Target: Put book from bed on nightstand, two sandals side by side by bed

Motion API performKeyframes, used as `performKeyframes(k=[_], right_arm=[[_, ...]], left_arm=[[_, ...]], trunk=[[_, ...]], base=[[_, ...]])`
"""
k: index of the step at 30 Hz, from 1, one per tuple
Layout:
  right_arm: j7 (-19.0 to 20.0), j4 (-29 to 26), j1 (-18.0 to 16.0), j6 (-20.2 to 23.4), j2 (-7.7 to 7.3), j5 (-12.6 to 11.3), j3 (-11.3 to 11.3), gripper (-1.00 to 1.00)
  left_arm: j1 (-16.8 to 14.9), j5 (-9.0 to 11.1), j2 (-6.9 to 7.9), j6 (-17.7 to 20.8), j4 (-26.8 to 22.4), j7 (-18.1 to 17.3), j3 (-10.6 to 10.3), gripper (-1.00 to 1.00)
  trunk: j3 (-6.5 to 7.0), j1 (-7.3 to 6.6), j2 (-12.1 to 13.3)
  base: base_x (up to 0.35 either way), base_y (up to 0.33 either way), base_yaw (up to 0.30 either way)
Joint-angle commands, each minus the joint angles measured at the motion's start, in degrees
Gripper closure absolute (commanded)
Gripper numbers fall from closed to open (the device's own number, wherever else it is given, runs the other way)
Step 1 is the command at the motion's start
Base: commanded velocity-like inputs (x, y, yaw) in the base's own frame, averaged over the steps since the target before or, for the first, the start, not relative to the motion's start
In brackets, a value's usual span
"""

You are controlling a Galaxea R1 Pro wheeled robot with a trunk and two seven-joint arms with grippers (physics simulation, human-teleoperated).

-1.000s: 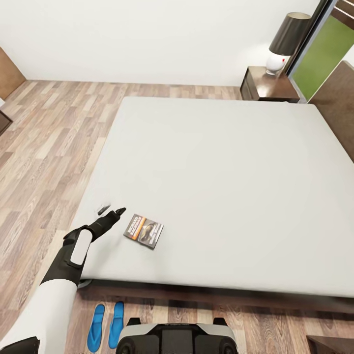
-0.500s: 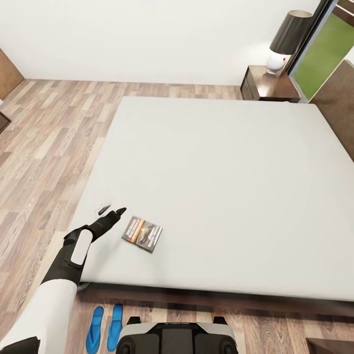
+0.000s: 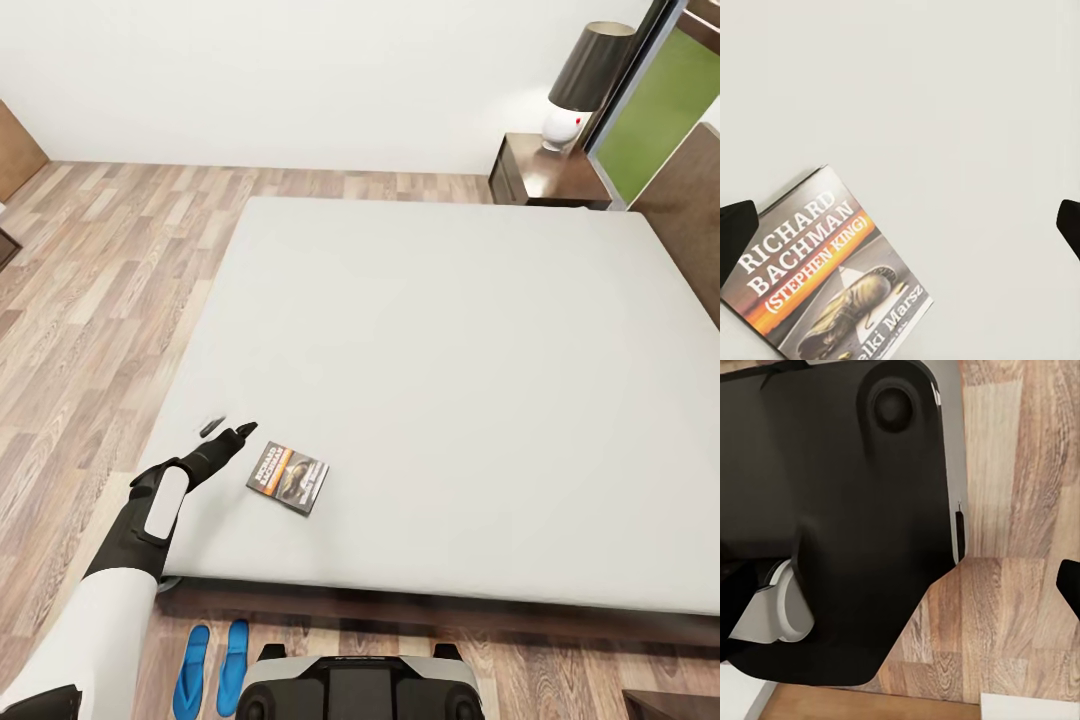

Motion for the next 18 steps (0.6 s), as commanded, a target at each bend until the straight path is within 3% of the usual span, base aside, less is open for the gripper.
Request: performKeyframes(k=[1,7,18], right_arm=[[0.0,0.2,-0.1,-0.4,-0.06,0.5,-0.5,-1.0],[0.0,0.2,-0.1,-0.4,-0.07,0.5,-0.5,-1.0],[0.0,0.2,-0.1,-0.4,-0.09,0.5,-0.5,-1.0]], left_arm=[[0.0,0.2,0.0,0.4,0.0,-0.2,0.2,-1.0],[0.0,0.1,0.12,0.3,0.0,-0.1,0.3,-1.0],[0.0,0.1,0.13,0.3,0.0,-0.1,0.3,-1.0]], trunk=[[-0.07,0.03,-0.1],[-0.79,0.91,-1.7],[-0.97,1.13,-2.1]], base=[[0.0,0.0,0.0],[0.0,0.0,0.0],[0.0,0.0,0.0]])
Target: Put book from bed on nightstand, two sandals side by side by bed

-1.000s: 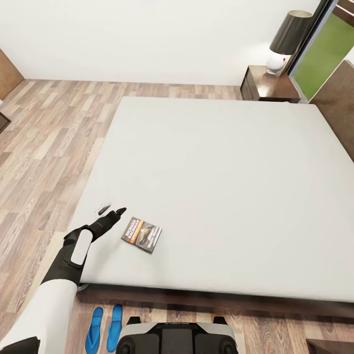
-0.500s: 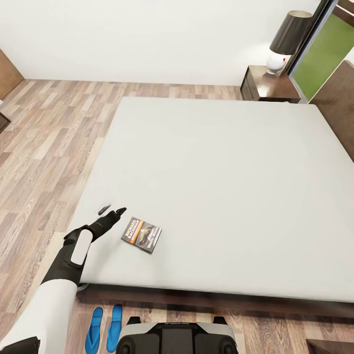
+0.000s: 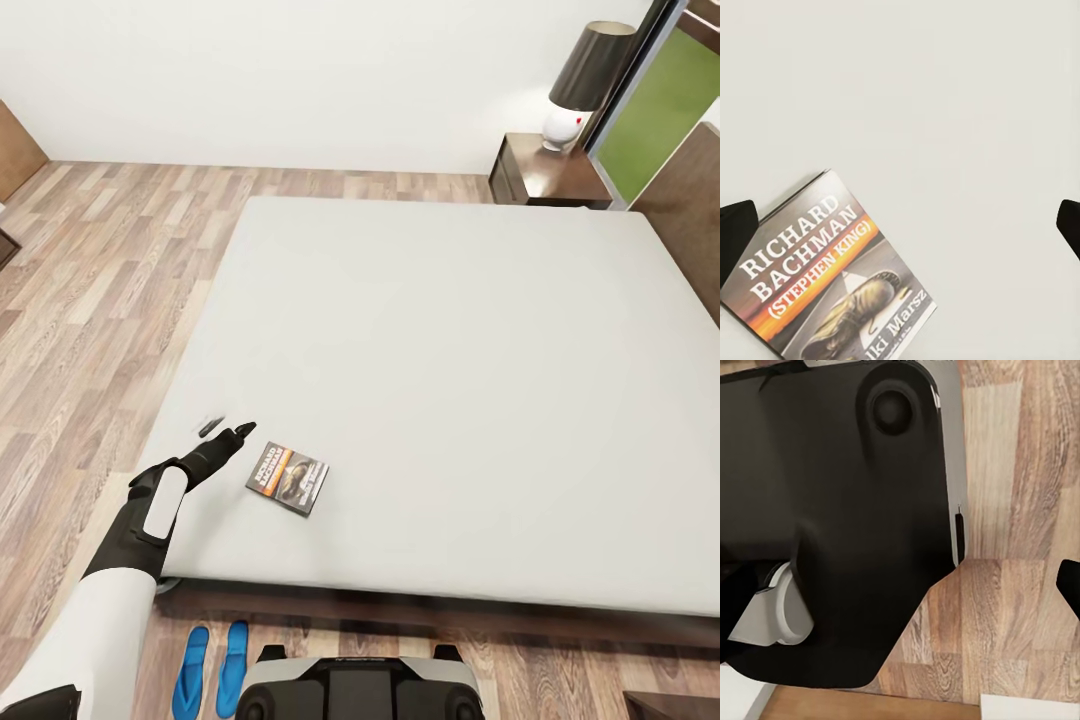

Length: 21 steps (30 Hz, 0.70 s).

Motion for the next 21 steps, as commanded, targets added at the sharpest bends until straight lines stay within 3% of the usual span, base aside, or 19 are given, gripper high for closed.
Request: performKeyframes(k=[1,21], right_arm=[[0.0,0.2,-0.1,-0.4,-0.05,0.5,-0.5,-1.0],[0.0,0.2,-0.1,-0.4,-0.05,0.5,-0.5,-1.0]], left_arm=[[0.0,0.2,-0.03,0.4,0.0,-0.2,0.2,-1.0],[0.0,0.2,-0.03,0.4,0.0,-0.2,0.2,-1.0]], trunk=[[-0.25,0.25,-0.5],[-3.84,4.64,-8.5]], base=[[0.0,0.0,0.0],[0.0,0.0,0.0]])
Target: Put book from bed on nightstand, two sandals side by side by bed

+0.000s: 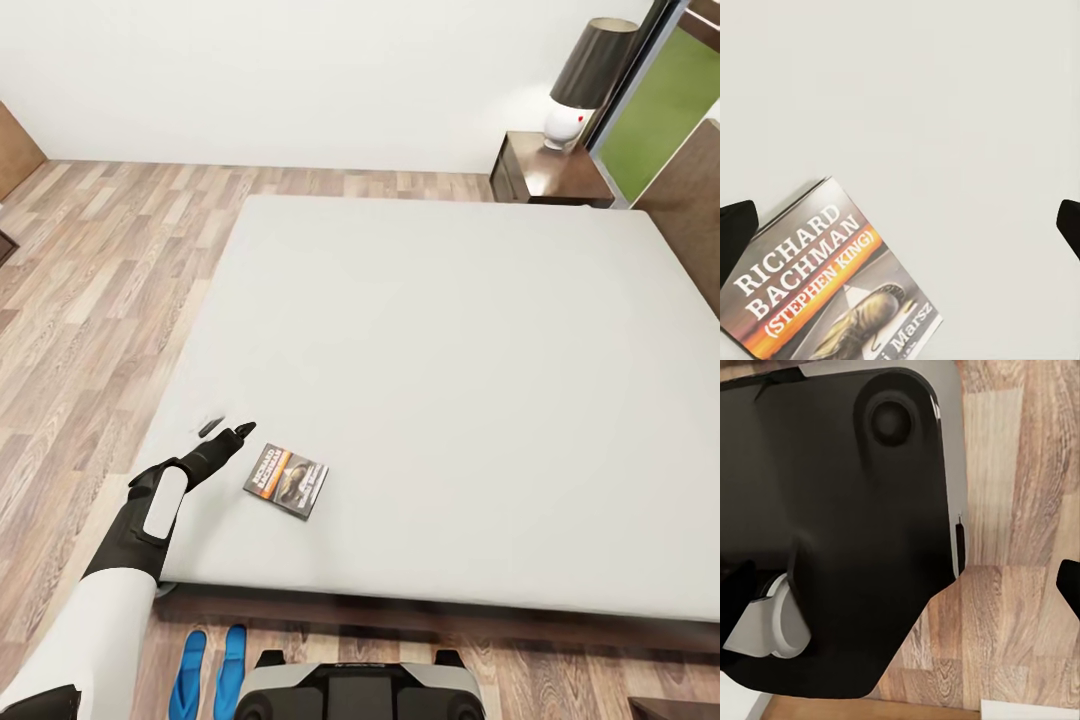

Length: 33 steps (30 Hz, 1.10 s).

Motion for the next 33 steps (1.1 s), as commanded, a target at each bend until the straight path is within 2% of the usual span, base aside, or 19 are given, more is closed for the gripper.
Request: performKeyframes(k=[1,27,33], right_arm=[[0.0,0.2,-0.1,-0.4,-0.08,0.5,-0.5,-1.0],[0.0,0.2,-0.1,-0.4,-0.06,0.5,-0.5,-1.0],[0.0,0.2,-0.1,-0.5,-0.06,0.5,-0.5,-1.0]], left_arm=[[0.0,0.2,-0.03,0.4,0.0,-0.2,0.2,-1.0],[0.0,0.3,0.06,0.4,0.0,-0.3,0.2,-1.0],[0.0,0.3,0.06,0.5,0.0,-0.3,0.2,-1.0]], trunk=[[-0.23,0.24,-0.5],[-4.9,5.95,-10.9],[-4.9,5.95,-10.9]], base=[[0.0,0.0,0.0],[0.0,0.0,0.0],[0.0,0.0,0.0]])
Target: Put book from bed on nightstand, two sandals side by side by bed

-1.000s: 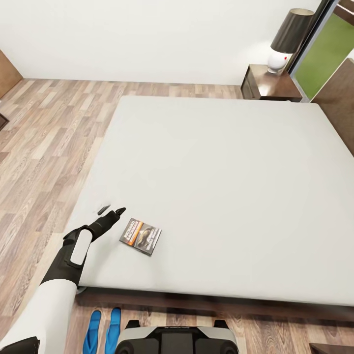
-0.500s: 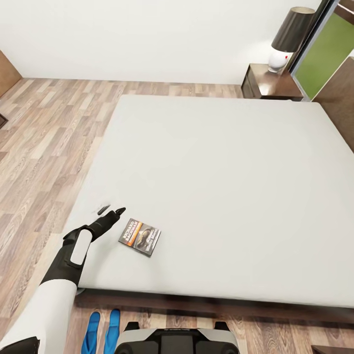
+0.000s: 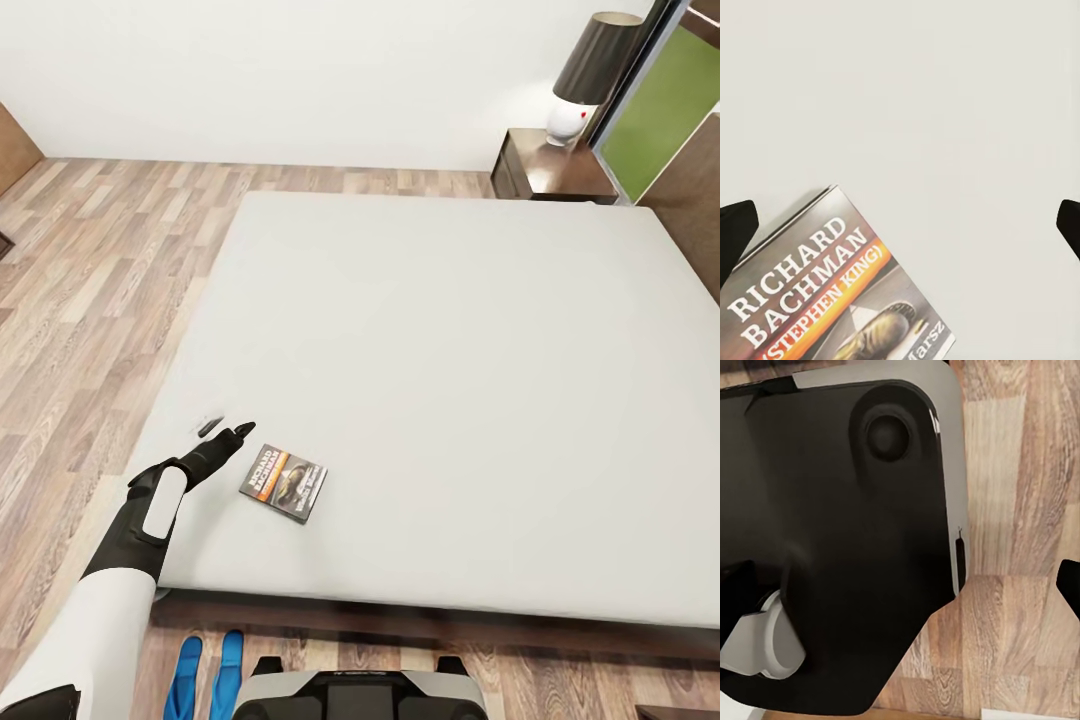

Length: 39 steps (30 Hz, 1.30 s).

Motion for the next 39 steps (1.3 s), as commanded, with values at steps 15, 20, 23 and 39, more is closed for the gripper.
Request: performKeyframes(k=[15,20,23,39], right_arm=[[0.0,0.2,-0.1,-0.4,-0.08,0.5,-0.5,-1.0],[0.0,0.2,-0.1,-0.4,-0.06,0.5,-0.5,-1.0],[0.0,0.2,-0.1,-0.4,-0.06,0.5,-0.5,-1.0],[0.0,0.2,-0.1,-0.4,-0.07,0.5,-0.5,-1.0]], left_arm=[[0.0,0.2,-0.03,0.4,0.0,-0.2,0.2,-1.0],[0.0,0.2,-0.03,0.4,0.0,-0.2,0.2,-1.0],[0.0,0.2,-0.03,0.4,0.0,-0.2,0.2,-1.0],[0.0,0.2,-0.03,0.4,0.0,-0.2,0.2,-1.0]], trunk=[[-2.73,3.31,-6.1],[-3.63,4.4,-8.1],[-3.81,4.62,-8.5],[-5.24,6.38,-11.7]], base=[[0.0,0.0,0.0],[0.0,0.0,0.0],[0.0,0.0,0.0],[0.0,0.0,0.0]])
